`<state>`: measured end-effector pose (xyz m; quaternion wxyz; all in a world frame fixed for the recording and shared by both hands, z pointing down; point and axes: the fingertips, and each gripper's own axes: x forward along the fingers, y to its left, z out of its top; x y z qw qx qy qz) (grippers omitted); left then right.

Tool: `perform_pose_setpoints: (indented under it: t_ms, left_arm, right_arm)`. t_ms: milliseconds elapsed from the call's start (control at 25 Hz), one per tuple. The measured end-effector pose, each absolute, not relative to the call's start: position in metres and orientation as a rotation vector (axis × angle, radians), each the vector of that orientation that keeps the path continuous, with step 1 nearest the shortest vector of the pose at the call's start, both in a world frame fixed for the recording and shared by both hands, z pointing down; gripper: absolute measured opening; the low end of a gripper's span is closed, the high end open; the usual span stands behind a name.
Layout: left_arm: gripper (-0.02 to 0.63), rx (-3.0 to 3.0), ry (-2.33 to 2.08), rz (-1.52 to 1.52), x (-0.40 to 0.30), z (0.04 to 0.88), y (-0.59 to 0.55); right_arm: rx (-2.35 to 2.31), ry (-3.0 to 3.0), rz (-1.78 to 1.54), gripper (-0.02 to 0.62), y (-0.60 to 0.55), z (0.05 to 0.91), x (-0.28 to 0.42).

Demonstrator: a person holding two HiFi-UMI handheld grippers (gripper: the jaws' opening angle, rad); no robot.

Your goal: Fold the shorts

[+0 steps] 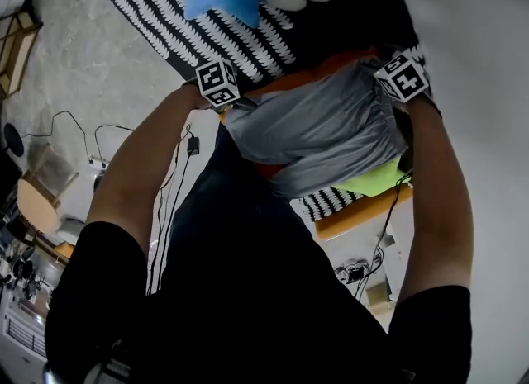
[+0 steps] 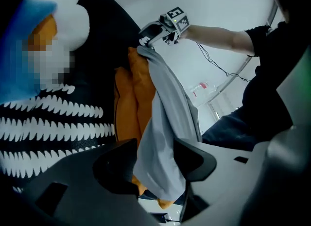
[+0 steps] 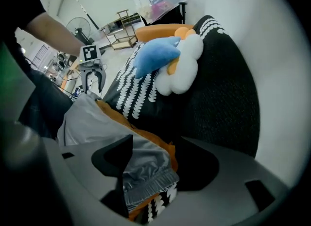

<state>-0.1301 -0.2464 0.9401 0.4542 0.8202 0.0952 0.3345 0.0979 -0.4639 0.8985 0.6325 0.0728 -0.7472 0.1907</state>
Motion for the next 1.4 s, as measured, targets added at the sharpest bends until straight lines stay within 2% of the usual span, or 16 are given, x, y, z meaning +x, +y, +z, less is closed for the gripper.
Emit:
perform_pose_setpoints:
  t_ms: [240, 360, 480, 600, 680, 760, 840, 1080, 1400]
  left_arm:
    - [0.239, 1.998, 0.41, 0.805, -0.112, 0.946, -0.232]
    - [0.217, 1.97, 0.471, 0.785, -0.108, 0.942, -0.227]
    - [0.151, 1.979, 0.498, 0.802, -0.112, 0.937, -0.23]
    - [0.053, 1.974, 0.518, 0.845, -0.122, 0.931, -0.223]
    - [0.029, 1.979, 0.524, 0.866, -0.131, 0.927, -0.221]
    - [0.025, 1.989, 0.511, 0.852, -0.135, 0.919, -0.225]
    - [0.023, 1.99, 0.5, 0.828, -0.136, 0.909, -0.225]
    - [0.023, 2.004, 0.477, 0.82, -0.143, 0.894, -0.221]
    - [0.023, 2.04, 0.411, 0.799, -0.14, 0.862, -0.214]
  right_arm:
    - [0.023, -1.6, 0.447, 0.29, -0.45, 0.91, 0.112]
    - [0.01, -1.558, 0.479, 0.29, -0.442, 0.919, 0.12]
    - [0.013, -1.541, 0.5, 0.244, -0.442, 0.918, 0.121]
    - [0.044, -1.517, 0.462, 0.197, -0.445, 0.913, 0.124]
    - [0.081, -1.502, 0.43, 0.107, -0.449, 0.912, 0.124]
    - [0.109, -1.492, 0.374, 0.039, -0.455, 0.906, 0.125]
    - [0.132, -1.485, 0.303, 0.017, -0.463, 0.896, 0.126]
    - [0.155, -1.52, 0.333, 0.012, -0.452, 0.885, 0.128]
    - [0.208, -1.582, 0.185, 0.011, -0.463, 0.856, 0.127]
